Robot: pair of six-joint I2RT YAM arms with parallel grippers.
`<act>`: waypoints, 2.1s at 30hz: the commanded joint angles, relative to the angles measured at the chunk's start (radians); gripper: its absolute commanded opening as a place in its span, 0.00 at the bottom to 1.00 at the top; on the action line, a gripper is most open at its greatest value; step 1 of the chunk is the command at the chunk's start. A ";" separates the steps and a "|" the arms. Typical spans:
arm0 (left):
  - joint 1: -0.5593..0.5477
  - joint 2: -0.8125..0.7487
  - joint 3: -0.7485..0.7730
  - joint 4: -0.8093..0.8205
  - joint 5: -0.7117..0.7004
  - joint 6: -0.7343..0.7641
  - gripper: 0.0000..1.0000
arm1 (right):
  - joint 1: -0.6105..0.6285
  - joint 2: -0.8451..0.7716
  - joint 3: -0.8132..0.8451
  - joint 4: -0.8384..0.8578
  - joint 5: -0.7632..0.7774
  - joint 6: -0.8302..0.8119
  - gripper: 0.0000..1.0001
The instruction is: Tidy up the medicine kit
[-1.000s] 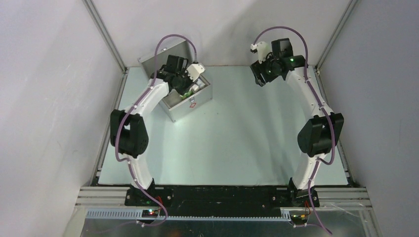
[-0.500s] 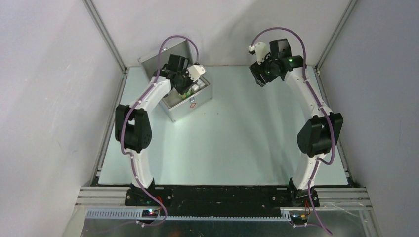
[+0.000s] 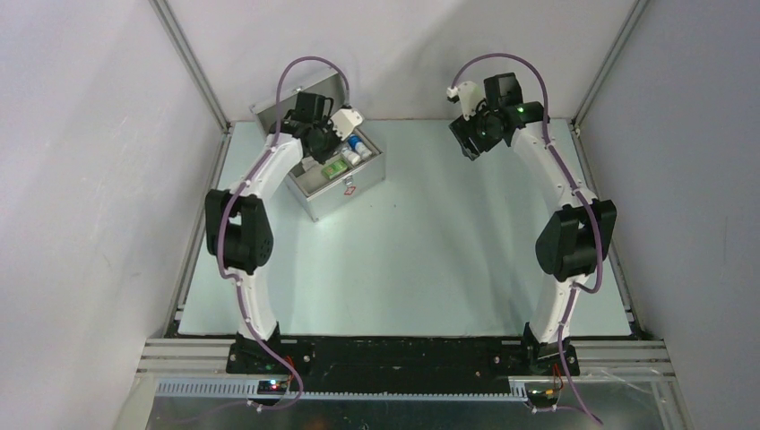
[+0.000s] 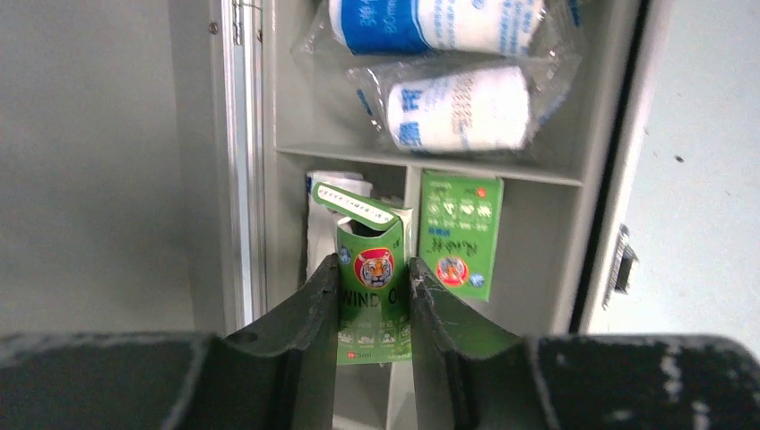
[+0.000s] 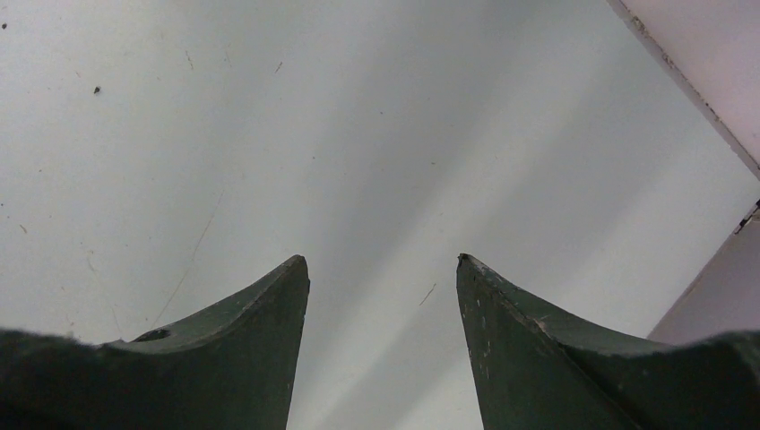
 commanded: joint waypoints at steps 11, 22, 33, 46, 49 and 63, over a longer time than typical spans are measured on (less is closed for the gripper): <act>0.015 -0.151 -0.197 -0.010 0.088 0.063 0.30 | 0.021 -0.001 0.021 0.013 0.007 -0.012 0.66; 0.022 -0.117 -0.197 -0.050 0.096 0.050 0.30 | 0.037 0.004 0.021 0.011 0.014 -0.023 0.66; 0.043 -0.132 -0.225 -0.067 0.064 0.065 0.31 | 0.048 0.025 0.039 0.007 0.002 -0.019 0.66; 0.054 -0.151 -0.245 -0.076 0.072 0.083 0.39 | 0.053 0.035 0.042 0.008 0.002 -0.017 0.66; 0.053 -0.134 -0.209 -0.075 0.068 0.054 0.58 | 0.055 0.039 0.045 0.007 0.002 -0.019 0.66; 0.056 -0.293 0.016 -0.081 0.158 0.041 0.85 | 0.060 0.041 0.040 -0.001 -0.012 -0.010 0.66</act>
